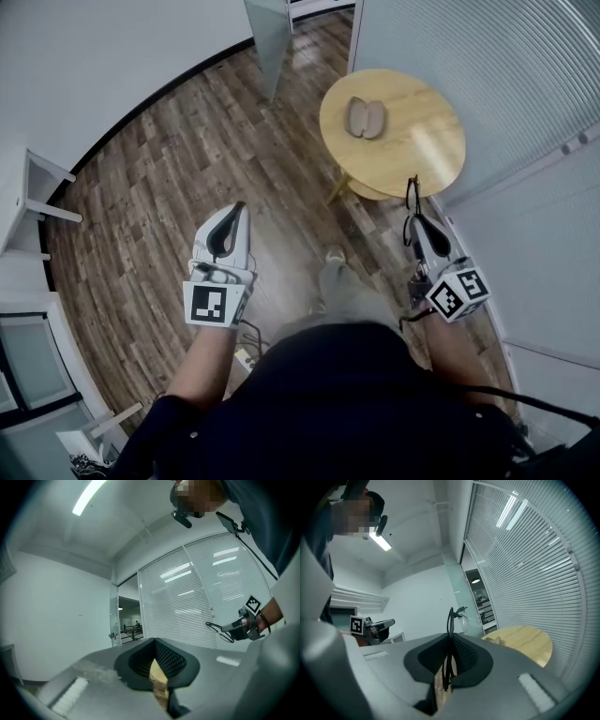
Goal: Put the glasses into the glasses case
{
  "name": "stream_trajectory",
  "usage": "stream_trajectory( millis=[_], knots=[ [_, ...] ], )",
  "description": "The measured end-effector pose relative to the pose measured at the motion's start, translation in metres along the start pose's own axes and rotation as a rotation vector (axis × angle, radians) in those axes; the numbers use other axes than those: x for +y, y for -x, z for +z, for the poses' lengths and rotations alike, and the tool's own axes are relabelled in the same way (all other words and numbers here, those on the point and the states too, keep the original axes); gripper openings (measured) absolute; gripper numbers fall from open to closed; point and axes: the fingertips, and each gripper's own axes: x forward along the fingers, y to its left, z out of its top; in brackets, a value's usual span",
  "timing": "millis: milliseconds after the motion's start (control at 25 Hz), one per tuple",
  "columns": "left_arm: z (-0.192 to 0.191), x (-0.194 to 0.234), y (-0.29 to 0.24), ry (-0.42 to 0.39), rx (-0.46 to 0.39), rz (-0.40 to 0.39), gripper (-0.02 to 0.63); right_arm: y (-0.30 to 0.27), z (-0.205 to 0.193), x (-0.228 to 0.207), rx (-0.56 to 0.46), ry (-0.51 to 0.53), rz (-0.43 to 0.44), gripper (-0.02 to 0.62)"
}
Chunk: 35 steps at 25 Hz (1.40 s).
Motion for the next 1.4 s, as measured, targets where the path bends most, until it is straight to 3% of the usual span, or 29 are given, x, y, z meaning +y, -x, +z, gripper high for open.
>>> stream_trajectory(
  millis=[280,840,1120,1400],
  knots=[
    [-0.012,0.024,-0.059,0.003,0.024,-0.011,0.003,-0.072,0.013,-0.035,0.022,-0.036,0.012,0.028],
    [0.001,0.074,-0.202,-0.029,0.027,0.042,0.003,-0.211,0.054,-0.125,0.061,-0.068,0.069,0.029],
    [0.009,0.087,-0.241,-0.054,0.013,0.053,0.003,-0.259,0.076,-0.138,0.083,-0.071,0.108,0.028],
    [-0.006,0.106,-0.277,-0.027,0.02,0.003,0.003,-0.286,0.069,-0.15,0.08,-0.098,0.07,0.029]
  ],
)
